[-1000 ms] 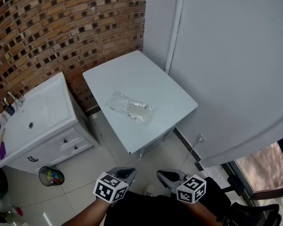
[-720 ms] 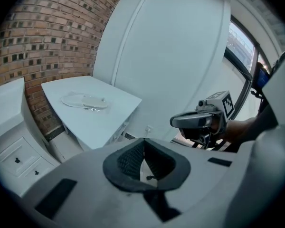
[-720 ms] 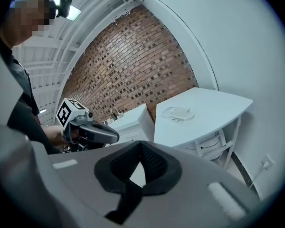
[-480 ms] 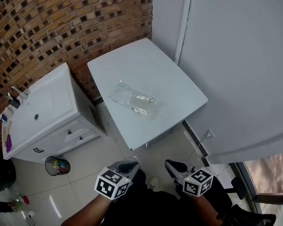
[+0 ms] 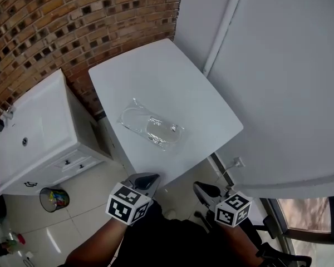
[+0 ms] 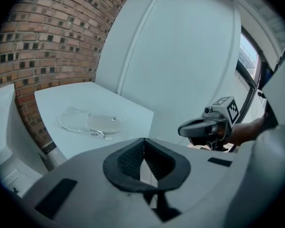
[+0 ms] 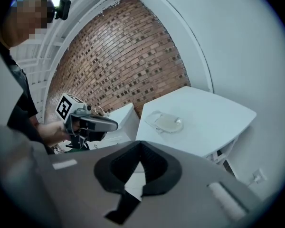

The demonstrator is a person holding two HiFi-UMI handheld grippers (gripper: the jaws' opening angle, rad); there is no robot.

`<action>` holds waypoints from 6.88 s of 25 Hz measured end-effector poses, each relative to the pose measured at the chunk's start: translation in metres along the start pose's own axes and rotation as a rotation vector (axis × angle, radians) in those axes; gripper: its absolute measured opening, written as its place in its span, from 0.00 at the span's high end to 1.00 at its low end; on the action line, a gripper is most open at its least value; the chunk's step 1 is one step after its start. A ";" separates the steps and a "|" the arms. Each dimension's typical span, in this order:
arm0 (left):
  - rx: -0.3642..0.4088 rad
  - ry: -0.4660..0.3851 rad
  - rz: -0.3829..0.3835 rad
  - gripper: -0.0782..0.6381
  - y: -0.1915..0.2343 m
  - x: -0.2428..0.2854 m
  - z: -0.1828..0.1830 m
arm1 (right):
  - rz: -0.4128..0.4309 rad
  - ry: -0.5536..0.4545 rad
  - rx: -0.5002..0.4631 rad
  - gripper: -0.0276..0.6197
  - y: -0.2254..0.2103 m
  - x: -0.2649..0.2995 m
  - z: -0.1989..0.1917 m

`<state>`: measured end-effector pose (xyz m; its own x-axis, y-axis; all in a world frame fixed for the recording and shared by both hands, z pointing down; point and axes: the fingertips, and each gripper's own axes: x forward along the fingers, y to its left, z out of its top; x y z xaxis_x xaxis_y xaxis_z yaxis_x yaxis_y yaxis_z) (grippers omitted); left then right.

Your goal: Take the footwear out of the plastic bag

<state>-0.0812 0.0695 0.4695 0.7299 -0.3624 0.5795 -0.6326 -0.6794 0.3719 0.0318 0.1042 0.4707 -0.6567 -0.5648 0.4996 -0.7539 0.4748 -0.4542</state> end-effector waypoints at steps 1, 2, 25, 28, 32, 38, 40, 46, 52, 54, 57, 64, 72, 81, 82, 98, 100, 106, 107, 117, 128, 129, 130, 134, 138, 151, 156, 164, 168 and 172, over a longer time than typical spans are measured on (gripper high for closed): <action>0.008 -0.004 -0.001 0.88 0.011 0.002 0.007 | -0.016 -0.003 -0.002 0.95 -0.004 0.006 0.007; 0.019 -0.005 -0.002 0.88 0.023 0.005 0.014 | -0.031 -0.006 -0.008 0.95 -0.008 0.013 0.015; 0.323 0.258 0.173 0.77 0.139 0.135 0.045 | -0.088 0.149 -0.056 0.94 -0.111 0.099 0.051; 0.262 0.305 0.166 0.75 0.156 0.160 0.038 | -0.060 0.177 -0.032 0.88 -0.131 0.118 0.050; 0.194 0.376 0.192 0.75 0.178 0.175 0.015 | -0.041 0.238 -0.014 0.73 -0.148 0.140 0.040; 0.183 0.359 0.246 0.75 0.183 0.181 0.016 | -0.044 0.263 -0.030 0.71 -0.167 0.159 0.041; 0.185 0.375 0.261 0.75 0.180 0.183 0.010 | -0.064 0.261 -0.042 0.71 -0.174 0.164 0.041; 0.171 0.375 0.295 0.76 0.181 0.183 0.007 | -0.096 0.321 -0.059 0.72 -0.188 0.179 0.028; 0.154 0.375 0.299 0.76 0.182 0.182 0.008 | -0.112 0.334 -0.126 0.92 -0.194 0.182 0.020; 0.151 0.366 0.308 0.76 0.183 0.182 0.009 | -0.106 0.336 -0.131 0.94 -0.194 0.182 0.017; 0.170 0.356 0.336 0.77 0.181 0.180 0.005 | -0.103 0.346 -0.129 0.94 -0.197 0.178 0.010; 0.149 0.359 0.338 0.83 0.177 0.178 0.000 | -0.130 0.385 -0.107 0.90 -0.215 0.163 -0.005; 0.104 0.345 0.313 0.83 0.177 0.179 0.003 | -0.150 0.247 -0.228 0.95 -0.202 0.129 0.038; 0.088 0.355 0.301 0.83 0.177 0.179 0.002 | 0.038 0.463 -0.541 0.88 -0.132 0.182 -0.022; 0.079 0.352 0.301 0.83 0.177 0.179 0.002 | 0.038 0.488 -0.558 0.88 -0.131 0.183 -0.028; 0.085 0.302 0.293 0.83 0.180 0.179 0.012 | 0.033 0.583 -0.634 0.90 -0.143 0.137 -0.059; 0.064 0.303 0.279 0.83 0.179 0.183 0.007 | 0.014 0.530 -0.607 0.90 -0.143 0.135 -0.042; 0.068 0.318 0.291 0.83 0.179 0.179 0.008 | -0.018 0.439 -0.663 0.78 -0.154 0.179 0.003; 0.071 0.322 0.294 0.83 0.180 0.179 0.008 | 0.001 0.460 -0.662 0.70 -0.154 0.185 0.000; 0.039 0.313 0.281 0.83 0.174 0.181 0.009 | 0.034 0.445 -0.636 0.64 -0.145 0.176 -0.036; 0.028 0.293 0.265 0.85 0.175 0.181 0.012 | 0.056 0.557 -0.619 0.64 -0.164 0.147 -0.045; 0.028 0.293 0.264 0.85 0.176 0.182 0.012 | 0.054 0.574 -0.629 0.64 -0.165 0.144 -0.042; 0.031 0.292 0.264 0.85 0.176 0.183 0.013 | 0.051 0.571 -0.634 0.64 -0.164 0.142 -0.035; 0.069 0.290 0.296 0.85 0.182 0.177 0.016 | 0.023 0.470 -0.668 0.64 -0.161 0.155 0.005; 0.075 0.295 0.297 0.85 0.183 0.177 0.014 | 0.037 0.492 -0.762 0.64 -0.172 0.185 0.011; 0.026 0.281 0.260 0.85 0.178 0.181 0.011 | 0.078 0.518 -0.730 0.64 -0.186 0.172 -0.013; 0.017 0.281 0.266 0.85 0.179 0.183 0.008 | 0.027 0.553 -0.724 0.64 -0.193 0.156 -0.013; 0.039 0.281 0.312 0.86 0.180 0.181 0.005 | -0.014 0.448 -0.645 0.86 -0.152 0.163 -0.002; 0.048 0.275 0.304 0.88 0.175 0.177 0.009 | -0.012 0.510 -0.657 0.92 -0.155 0.172 -0.024; 0.037 0.280 0.291 0.88 0.167 0.174 0.006 | -0.043 0.537 -0.624 0.95 -0.176 0.168 -0.028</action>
<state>-0.0579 -0.1108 0.6279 0.4197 -0.3585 0.8339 -0.7887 -0.5987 0.1396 0.0539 -0.0554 0.6554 -0.4278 -0.2667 0.8636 -0.5464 0.8375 -0.0120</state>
